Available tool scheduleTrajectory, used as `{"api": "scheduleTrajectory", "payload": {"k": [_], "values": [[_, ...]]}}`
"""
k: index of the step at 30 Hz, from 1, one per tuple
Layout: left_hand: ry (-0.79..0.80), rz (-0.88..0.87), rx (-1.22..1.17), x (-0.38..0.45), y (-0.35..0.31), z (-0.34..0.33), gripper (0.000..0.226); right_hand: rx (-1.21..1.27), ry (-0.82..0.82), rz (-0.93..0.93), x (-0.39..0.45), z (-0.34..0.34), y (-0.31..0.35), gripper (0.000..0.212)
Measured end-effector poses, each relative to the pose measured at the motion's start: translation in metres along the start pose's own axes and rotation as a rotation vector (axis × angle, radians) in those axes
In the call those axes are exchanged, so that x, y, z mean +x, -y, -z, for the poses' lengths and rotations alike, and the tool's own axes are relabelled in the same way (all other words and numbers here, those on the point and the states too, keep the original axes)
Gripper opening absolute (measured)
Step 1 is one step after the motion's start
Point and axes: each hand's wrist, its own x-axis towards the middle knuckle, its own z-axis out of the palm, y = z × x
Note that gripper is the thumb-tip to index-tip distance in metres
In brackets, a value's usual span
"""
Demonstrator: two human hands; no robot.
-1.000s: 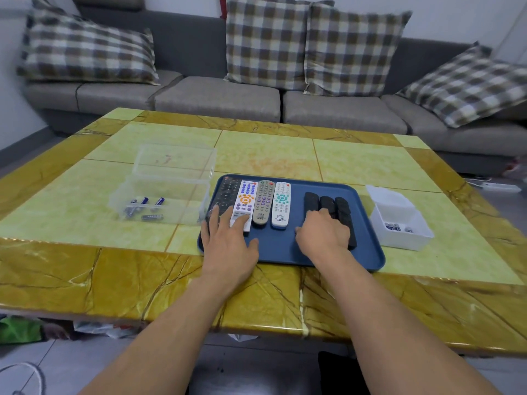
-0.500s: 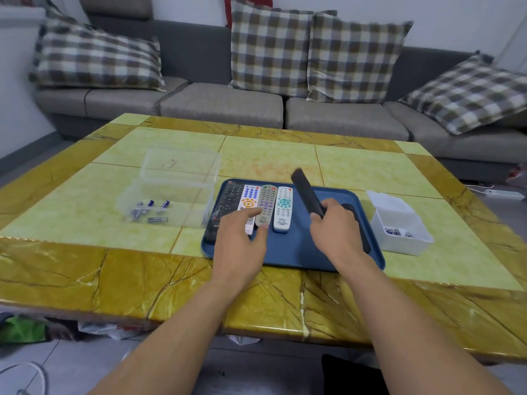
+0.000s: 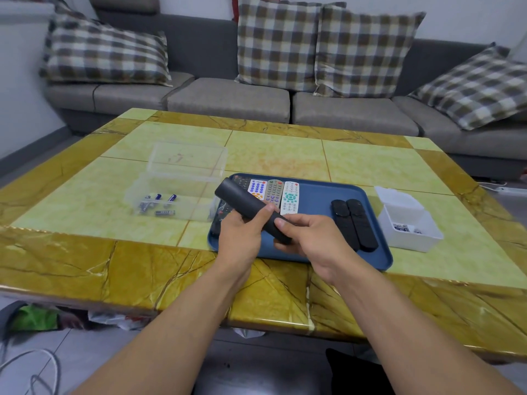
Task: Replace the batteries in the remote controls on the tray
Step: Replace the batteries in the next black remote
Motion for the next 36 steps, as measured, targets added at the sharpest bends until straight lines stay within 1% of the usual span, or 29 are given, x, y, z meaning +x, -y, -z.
{"api": "scheduleTrajectory", "payload": {"k": [1, 5, 9, 12, 13, 16, 18, 21, 24, 26, 28, 32, 34, 36], "values": [[-0.002, -0.005, 0.004, 0.0, -0.002, 0.001, 0.013, -0.007, 0.006, -0.005, 0.0, 0.0, 0.001, 0.02], [-0.001, -0.011, -0.007, -0.001, -0.006, 0.005, 0.015, -0.004, 0.024, -0.016, 0.003, -0.002, 0.002, 0.024], [-0.065, 0.009, -0.073, 0.001, -0.007, 0.006, 0.012, 0.027, 0.0, 0.038, 0.004, -0.007, 0.0, 0.025], [-0.111, 0.034, -0.154, 0.001, -0.006, 0.006, 0.021, 0.13, -0.023, 0.003, 0.005, -0.01, -0.002, 0.03], [-0.11, 0.039, -0.157, 0.001, -0.006, 0.005, 0.023, 0.146, -0.023, -0.005, 0.005, -0.011, -0.002, 0.031], [-0.073, 0.095, -0.191, 0.0, -0.008, 0.003, 0.019, 0.182, -0.049, -0.012, 0.006, -0.012, -0.002, 0.029], [-0.048, 0.106, -0.19, 0.002, -0.009, 0.004, 0.022, 0.192, -0.068, -0.011, 0.007, -0.013, -0.001, 0.028], [-0.038, 0.095, -0.164, 0.002, -0.008, 0.007, 0.024, 0.161, -0.1, 0.032, 0.007, -0.013, -0.002, 0.023], [-0.046, 0.111, -0.15, 0.003, -0.006, 0.01, 0.023, 0.036, -0.17, 0.136, 0.007, -0.01, -0.003, 0.019], [-0.041, 0.105, -0.149, 0.004, -0.005, 0.011, 0.022, 0.037, -0.144, 0.112, 0.007, -0.008, -0.005, 0.019], [-0.049, 0.082, -0.13, 0.004, -0.004, 0.01, 0.03, 0.088, -0.092, 0.056, 0.007, -0.007, -0.007, 0.024], [-0.074, 0.035, -0.183, -0.003, -0.002, 0.004, 0.034, 0.193, -0.093, -0.035, 0.007, -0.007, -0.01, 0.033], [-0.068, 0.029, -0.202, -0.005, 0.0, 0.002, 0.037, 0.215, -0.098, -0.029, 0.007, -0.007, -0.01, 0.031], [-0.081, 0.03, -0.203, -0.004, 0.001, 0.002, 0.04, 0.191, -0.097, -0.011, 0.008, -0.008, -0.011, 0.023]]}}
